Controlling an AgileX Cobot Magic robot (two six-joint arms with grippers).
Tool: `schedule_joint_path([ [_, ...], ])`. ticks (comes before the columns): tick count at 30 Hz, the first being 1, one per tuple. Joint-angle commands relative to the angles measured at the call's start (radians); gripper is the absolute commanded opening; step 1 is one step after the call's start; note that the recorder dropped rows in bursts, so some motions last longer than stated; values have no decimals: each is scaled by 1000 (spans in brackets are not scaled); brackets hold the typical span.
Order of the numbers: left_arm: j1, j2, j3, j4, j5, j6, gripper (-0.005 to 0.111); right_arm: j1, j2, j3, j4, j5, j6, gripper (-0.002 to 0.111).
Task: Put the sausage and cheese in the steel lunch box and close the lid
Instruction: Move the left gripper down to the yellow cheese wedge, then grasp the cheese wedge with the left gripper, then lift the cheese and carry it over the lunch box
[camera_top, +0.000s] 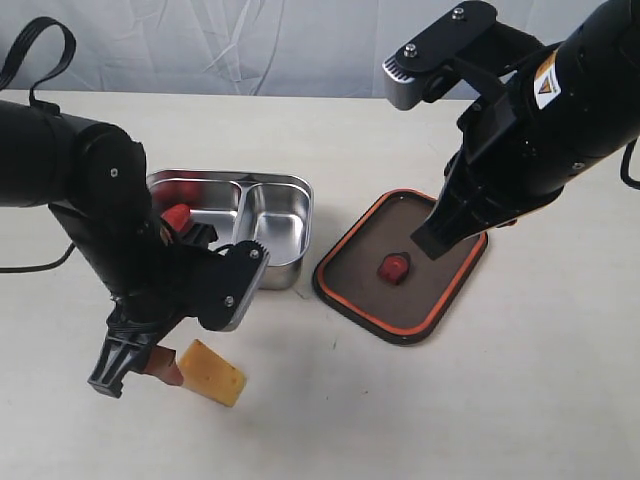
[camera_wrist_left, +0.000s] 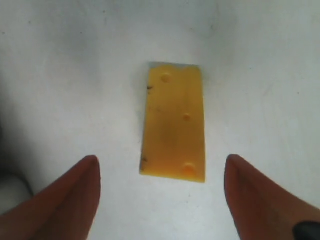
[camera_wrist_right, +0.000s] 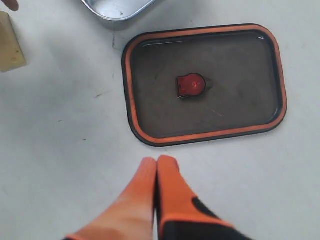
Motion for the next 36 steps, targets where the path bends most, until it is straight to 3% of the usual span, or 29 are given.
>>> schedule_joint_path([
  [1, -7, 35, 2, -1, -18, 8, 67, -4, -9, -4, 1, 5, 0, -1],
  [22, -33, 115, 2, -47, -42, 43, 66, -4, -9, -4, 1, 3, 0, -1],
  [25, -37, 116, 2, -55, -35, 43, 57, -4, -9, -4, 1, 3, 0, -1],
  [33, -37, 115, 2, -53, -15, 41, 3, -4, -9, -4, 1, 4, 0, -1],
  [36, -37, 102, -2, -61, 2, 25, 0, -4, -9, -4, 1, 4, 0, -1],
])
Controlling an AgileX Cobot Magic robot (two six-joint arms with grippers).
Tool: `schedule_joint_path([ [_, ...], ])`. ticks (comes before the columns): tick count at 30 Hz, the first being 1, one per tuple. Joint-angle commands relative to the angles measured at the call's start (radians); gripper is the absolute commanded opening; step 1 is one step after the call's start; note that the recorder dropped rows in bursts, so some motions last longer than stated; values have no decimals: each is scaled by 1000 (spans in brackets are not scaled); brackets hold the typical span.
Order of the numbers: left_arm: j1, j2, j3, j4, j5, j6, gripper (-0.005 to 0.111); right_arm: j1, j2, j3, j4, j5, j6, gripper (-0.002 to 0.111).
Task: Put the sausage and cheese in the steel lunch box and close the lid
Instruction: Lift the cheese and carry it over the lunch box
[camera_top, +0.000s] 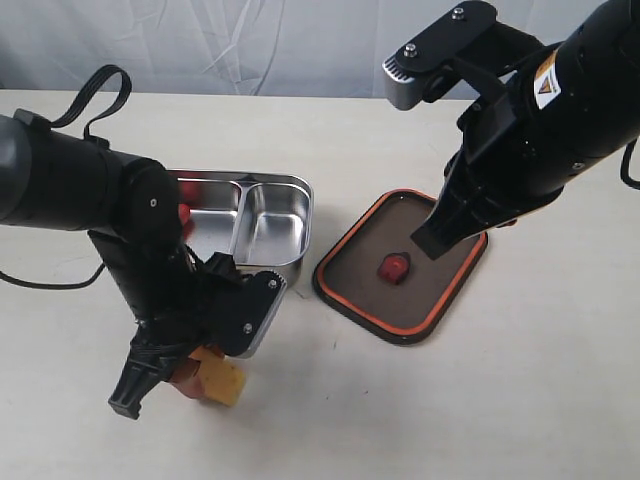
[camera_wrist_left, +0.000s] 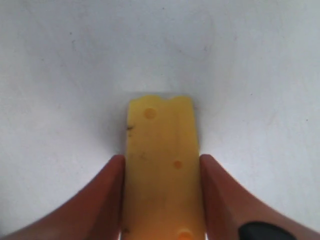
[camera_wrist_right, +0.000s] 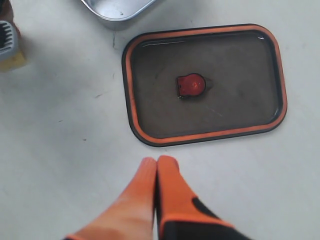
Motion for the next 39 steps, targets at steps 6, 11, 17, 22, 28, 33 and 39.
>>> schedule_joint_path([
  [6, -5, -100, -4, -20, 13, -164, 0, -4, -9, -4, -1, 2, 0, -1],
  [11, -5, -193, -4, -22, 6, -245, 0, -4, -9, -4, -1, 2, 0, -1],
  [17, -2, -295, -4, -35, -209, -409, 0, -4, -9, -4, -1, -8, 0, -1],
  [22, -2, -270, -4, -38, -520, -585, 0, -4, -9, -4, -1, -17, 0, -1],
  [28, 10, -169, -4, -92, -741, -799, 0, -4, -9, -4, -1, -15, 0, -1],
  [33, 23, -73, -81, -251, -760, -854, 0, -4, -9, -4, 6, -15, 0, -1],
  [39, 66, -5, -150, -366, -686, -854, 0, -4, -9, -4, 18, 0, 0, -1],
])
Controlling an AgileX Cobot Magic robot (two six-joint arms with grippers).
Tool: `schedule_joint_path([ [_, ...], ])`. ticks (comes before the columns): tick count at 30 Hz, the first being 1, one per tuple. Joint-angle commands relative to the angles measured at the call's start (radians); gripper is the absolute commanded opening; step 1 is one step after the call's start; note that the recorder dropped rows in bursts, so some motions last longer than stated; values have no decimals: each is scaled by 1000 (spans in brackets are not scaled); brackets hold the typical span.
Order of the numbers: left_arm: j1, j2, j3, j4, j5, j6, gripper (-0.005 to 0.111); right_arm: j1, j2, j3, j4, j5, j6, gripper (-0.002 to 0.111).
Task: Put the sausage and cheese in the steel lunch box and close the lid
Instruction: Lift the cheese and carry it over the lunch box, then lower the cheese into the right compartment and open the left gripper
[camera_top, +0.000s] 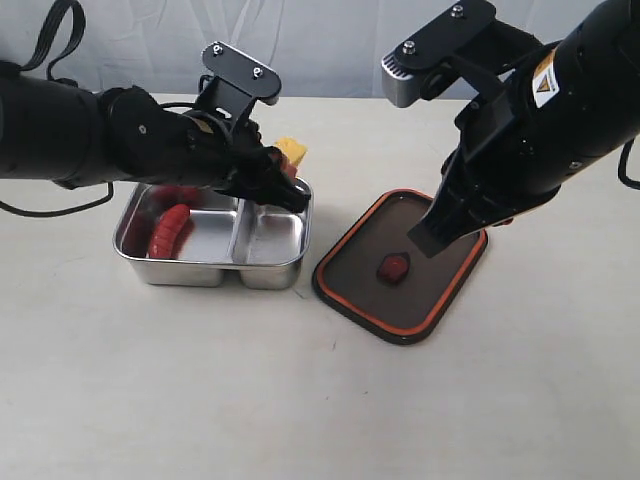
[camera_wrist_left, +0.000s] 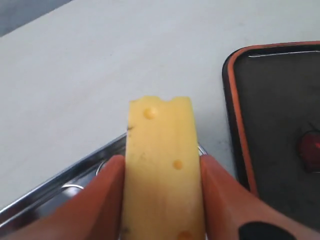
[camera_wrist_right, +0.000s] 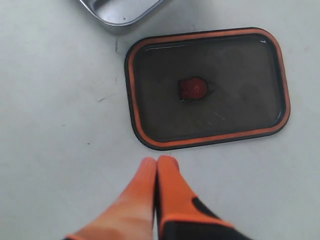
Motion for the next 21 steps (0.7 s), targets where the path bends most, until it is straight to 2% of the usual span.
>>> schedule_joint_path([
  [1, 23, 35, -37, -51, 69, -9, 0, -4, -9, -4, 6, 11, 0, -1],
  [16, 23, 84, -60, -73, 136, -59, 0, -4, -9, -4, 10, 15, 0, -1],
  [18, 23, 84, -60, -65, 152, -73, 3, -4, -9, -4, 10, 17, 0, -1],
  [21, 23, 84, -60, -65, 157, -73, 13, -4, -9, -4, 10, 17, 0, -1],
])
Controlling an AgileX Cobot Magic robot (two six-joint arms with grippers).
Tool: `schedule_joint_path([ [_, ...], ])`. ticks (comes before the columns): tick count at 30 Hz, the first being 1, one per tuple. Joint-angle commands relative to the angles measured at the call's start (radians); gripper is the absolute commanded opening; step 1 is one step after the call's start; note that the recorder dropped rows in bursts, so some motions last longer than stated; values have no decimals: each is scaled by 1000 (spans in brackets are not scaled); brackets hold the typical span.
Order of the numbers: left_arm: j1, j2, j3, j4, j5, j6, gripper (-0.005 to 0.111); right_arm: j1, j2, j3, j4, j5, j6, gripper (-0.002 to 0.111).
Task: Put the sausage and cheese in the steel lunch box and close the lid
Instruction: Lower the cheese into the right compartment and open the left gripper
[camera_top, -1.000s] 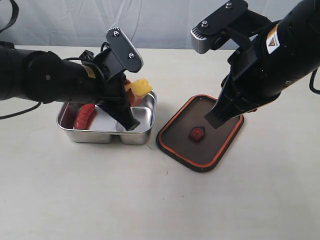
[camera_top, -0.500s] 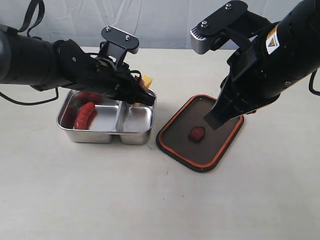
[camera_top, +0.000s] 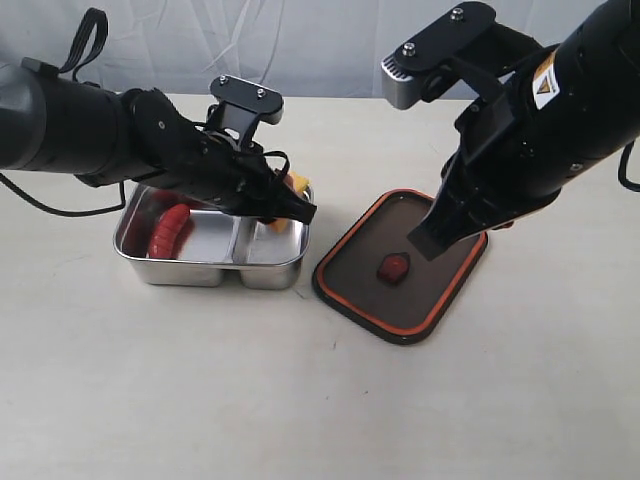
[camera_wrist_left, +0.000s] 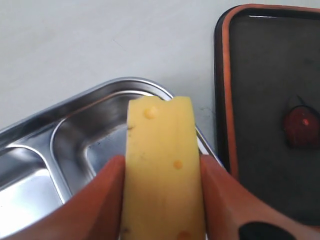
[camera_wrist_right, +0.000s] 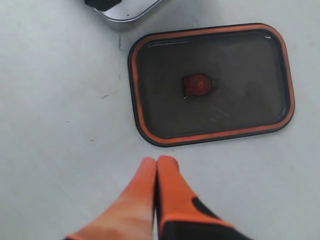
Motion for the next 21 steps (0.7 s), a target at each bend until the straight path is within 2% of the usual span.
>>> schedule_joint_path([
  [1, 1, -1, -6, -2, 7, -15, 18, -4, -9, -4, 0, 5, 0, -1],
  [4, 1, -1, -6, -2, 4, -15, 33, -4, -9, -4, 0, 7, 0, -1],
  [6, 1, -1, -6, -2, 4, -15, 47, -4, -9, -4, 0, 7, 0, -1],
  [10, 1, -1, -6, -6, 17, -15, 64, -4, -9, -4, 0, 7, 0, -1],
  [14, 1, -3, -6, -6, 38, -15, 65, -4, -9, -4, 0, 3, 0, -1],
  [16, 1, -23, -6, -6, 31, -15, 61, -4, -9, -4, -2, -5, 30, -1],
  [18, 1, -61, -6, 21, 29, -15, 43, -4, -9, -4, -9, -12, 73, -1],
  [19, 1, -85, -6, 61, 29, -15, 27, -4, -9, -4, -9, -16, 86, -1],
  [20, 1, -98, -6, 83, 29, -15, 18, -4, -9, -4, -9, -18, 93, -1],
  [21, 1, -120, -6, 109, 34, -15, 0, -4, -9, -4, -9, -20, 106, -1],
])
